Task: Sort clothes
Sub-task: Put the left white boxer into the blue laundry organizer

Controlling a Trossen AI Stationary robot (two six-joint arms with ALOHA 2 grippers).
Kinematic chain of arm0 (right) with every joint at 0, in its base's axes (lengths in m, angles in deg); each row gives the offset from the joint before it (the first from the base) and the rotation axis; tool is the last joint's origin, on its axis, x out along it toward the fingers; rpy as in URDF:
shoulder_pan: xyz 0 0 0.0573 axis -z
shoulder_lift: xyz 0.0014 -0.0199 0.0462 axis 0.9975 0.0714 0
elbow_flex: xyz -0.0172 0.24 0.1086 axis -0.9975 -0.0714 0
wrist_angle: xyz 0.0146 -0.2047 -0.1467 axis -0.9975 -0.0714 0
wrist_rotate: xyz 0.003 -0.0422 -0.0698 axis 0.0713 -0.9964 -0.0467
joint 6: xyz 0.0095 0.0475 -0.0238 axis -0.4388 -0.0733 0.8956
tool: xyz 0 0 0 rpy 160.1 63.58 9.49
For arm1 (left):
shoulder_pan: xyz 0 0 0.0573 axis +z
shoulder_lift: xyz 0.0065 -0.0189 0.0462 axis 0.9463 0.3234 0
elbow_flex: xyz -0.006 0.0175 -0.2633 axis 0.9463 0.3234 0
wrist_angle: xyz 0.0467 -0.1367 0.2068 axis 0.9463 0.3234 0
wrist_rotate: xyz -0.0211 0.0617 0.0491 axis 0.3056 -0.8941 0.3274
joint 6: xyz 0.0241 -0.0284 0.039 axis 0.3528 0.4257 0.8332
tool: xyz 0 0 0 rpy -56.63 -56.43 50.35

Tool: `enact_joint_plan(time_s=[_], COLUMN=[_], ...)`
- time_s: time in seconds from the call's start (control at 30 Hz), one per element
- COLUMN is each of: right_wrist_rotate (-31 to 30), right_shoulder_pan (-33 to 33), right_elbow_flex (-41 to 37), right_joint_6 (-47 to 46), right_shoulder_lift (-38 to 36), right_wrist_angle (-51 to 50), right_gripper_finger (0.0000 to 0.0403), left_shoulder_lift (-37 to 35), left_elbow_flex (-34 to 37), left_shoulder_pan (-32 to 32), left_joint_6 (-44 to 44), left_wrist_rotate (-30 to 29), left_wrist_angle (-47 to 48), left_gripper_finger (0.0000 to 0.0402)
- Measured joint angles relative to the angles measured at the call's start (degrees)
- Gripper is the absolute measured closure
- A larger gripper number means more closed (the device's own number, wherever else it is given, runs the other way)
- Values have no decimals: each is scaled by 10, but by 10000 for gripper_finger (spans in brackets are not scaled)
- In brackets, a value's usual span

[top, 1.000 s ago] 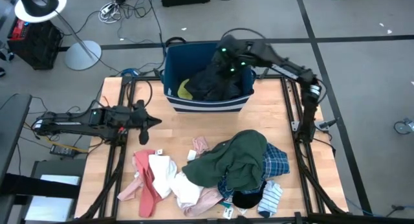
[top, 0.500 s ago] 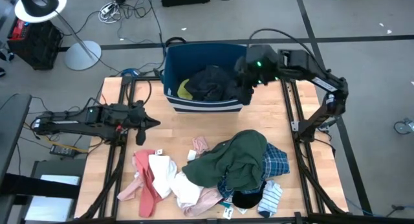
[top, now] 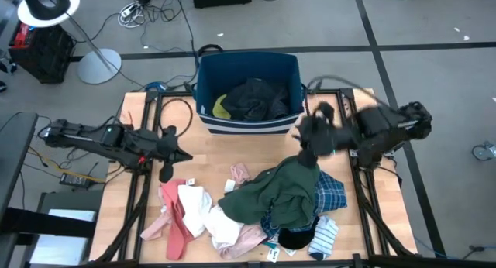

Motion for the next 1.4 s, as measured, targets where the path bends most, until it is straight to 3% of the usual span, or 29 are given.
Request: enact_joint_plan(time_s=[0.2, 0.4, 0.6, 0.73, 0.9, 1.07, 1.27, 1.4], right_wrist_rotate=[-90, -168, -195, -204, -202, -181, -119, -42], right_shoulder_pan=[-112, -170, -186, -186, -189, -196, -178, -138], right_elbow_flex=[-152, -262, -325, -351, -397, -474, -574, -630], right_joint_6=[-151, -236, -290, -311, -310, -266, -128, -32], right_shoulder_lift=[-40, -55, -56, -57, -66, -100, -169, -213], right_wrist_angle=[37, 109, 133, 140, 192, 320, 539, 673], right_gripper_finger=[272, 273, 273, 274, 274, 280, 289, 289], left_shoulder_lift=[13, 26, 48, 69, 85, 90, 90, 104], left_elbow_flex=[0, 0, 0, 0, 0, 0, 0, 0], left_shoulder_pan=[-19, -19, -19, -19, -19, -22, -42, -57], left_joint_6=[-40, -85, -115, -93, -111, -119, -156, -186], left_wrist_rotate=[22, 35, 43, 9, 33, 60, 97, 102], left_wrist_angle=[-2, -34, -34, -34, -32, -31, 23, 72], left_gripper_finger=[398, 376, 308, 258, 236, 239, 240, 240])
